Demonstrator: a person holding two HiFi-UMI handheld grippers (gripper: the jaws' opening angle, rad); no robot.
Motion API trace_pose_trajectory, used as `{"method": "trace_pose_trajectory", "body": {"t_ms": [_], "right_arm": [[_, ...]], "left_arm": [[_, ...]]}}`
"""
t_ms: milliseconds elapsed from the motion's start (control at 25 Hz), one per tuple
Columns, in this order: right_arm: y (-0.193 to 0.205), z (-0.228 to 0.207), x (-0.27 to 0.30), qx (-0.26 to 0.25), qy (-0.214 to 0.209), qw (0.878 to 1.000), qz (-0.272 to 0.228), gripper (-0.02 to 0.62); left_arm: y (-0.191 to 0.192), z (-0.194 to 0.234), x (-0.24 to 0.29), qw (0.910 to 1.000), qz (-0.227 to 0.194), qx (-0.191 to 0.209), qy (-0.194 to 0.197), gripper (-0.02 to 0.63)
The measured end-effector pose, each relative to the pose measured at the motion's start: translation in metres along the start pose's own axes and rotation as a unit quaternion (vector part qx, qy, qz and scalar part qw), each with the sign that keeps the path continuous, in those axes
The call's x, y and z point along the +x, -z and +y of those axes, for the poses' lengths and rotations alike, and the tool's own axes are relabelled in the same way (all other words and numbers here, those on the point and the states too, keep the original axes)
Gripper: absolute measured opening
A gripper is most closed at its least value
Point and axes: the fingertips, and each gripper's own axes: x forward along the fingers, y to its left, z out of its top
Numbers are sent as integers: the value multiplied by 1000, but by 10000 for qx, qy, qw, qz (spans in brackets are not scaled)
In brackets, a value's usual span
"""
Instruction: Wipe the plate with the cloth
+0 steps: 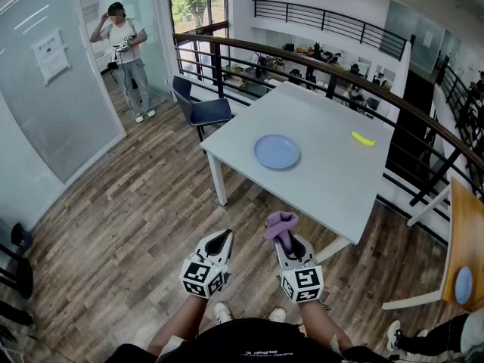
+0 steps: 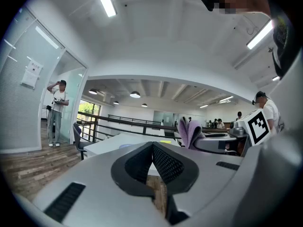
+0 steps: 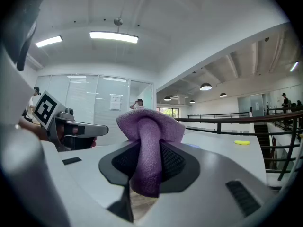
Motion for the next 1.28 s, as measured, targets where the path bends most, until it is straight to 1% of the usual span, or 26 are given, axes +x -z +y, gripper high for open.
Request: {"method": "trace_pose_trajectory", "body": {"t_ms": [200,560,680,800,960,1160,1280], "right_arm": [[0,-2,3,20,29,10000,-7,112],[-3,12,25,-10,105,9999,36,112],[-2,15,29,95,143,9999,-24,112],[-1,21,44,297,218,9993,-78,114],[2,41,67,433,262,9987,-25,114],[-3,72,90,221,221,9995,19,114],[-2,79,96,173,266,9995,71,114]], "left_arm": [[2,2,3,10000,50,-7,13,13],[1,29,4,9999,88,-33,74,13],[4,36,2,9999,87,-25,115,14],[8,55,2,9998,133,-17,159,14],[16,83,-4,9993,258,-84,252,13],[17,110,-4,9986,332,3,423,14],[14,122,-1,9983,336,47,479,13]]}}
